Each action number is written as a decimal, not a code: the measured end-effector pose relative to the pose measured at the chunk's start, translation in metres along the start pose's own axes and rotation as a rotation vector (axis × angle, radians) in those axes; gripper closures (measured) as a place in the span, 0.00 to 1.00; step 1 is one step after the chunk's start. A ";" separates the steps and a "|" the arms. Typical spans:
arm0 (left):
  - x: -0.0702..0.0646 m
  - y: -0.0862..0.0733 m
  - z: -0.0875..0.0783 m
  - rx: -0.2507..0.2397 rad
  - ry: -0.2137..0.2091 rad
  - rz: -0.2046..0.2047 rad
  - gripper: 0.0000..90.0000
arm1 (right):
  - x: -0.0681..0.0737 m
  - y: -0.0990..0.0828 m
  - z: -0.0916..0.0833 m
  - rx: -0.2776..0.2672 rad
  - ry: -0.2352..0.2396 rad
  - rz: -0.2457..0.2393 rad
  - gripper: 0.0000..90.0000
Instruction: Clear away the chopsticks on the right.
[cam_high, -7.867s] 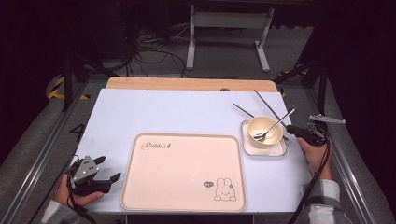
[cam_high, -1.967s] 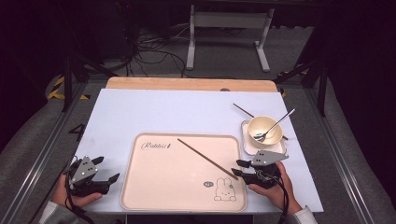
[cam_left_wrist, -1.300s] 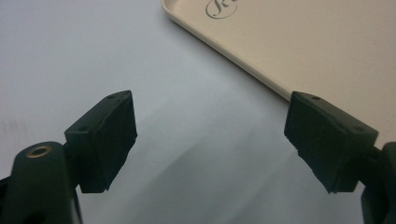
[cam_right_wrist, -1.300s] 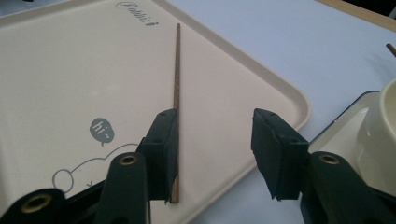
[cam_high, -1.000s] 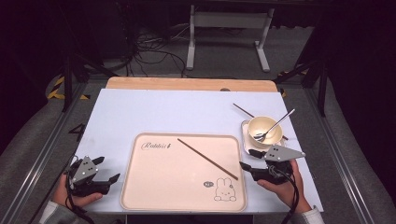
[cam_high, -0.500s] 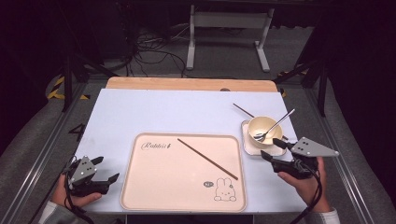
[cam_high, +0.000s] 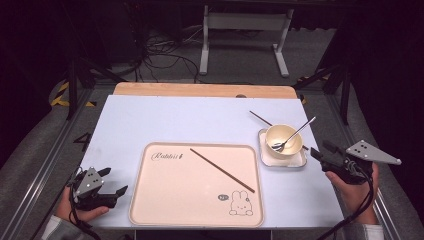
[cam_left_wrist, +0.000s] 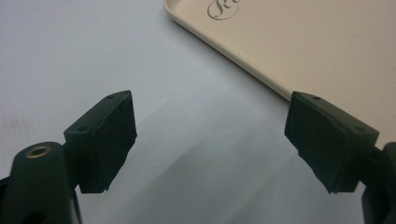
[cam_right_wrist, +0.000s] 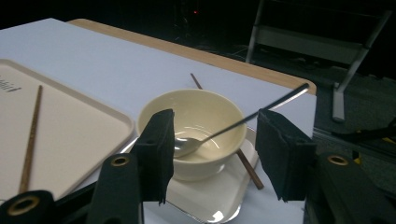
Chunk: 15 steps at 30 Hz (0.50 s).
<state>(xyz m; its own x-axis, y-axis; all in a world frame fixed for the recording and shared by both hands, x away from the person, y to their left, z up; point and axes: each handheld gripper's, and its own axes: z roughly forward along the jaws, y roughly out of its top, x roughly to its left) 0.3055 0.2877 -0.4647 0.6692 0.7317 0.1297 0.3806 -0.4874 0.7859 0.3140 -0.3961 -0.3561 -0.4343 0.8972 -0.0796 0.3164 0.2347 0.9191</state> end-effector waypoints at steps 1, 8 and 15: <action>0.000 0.000 0.000 0.001 0.000 0.001 0.20 | -0.004 -0.002 0.001 0.004 -0.008 0.006 0.57; 0.000 0.000 0.000 0.006 0.002 0.003 0.19 | -0.026 -0.018 0.023 0.079 -0.016 0.058 0.62; 0.001 0.000 0.001 0.009 -0.002 0.002 0.19 | -0.039 -0.025 0.052 0.172 -0.003 0.083 0.65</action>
<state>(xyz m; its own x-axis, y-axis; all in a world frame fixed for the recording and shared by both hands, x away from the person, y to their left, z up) 0.3066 0.2876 -0.4654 0.6713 0.7298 0.1297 0.3850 -0.4929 0.7803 0.3670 -0.4178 -0.3960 -0.3986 0.9171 -0.0074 0.4907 0.2200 0.8431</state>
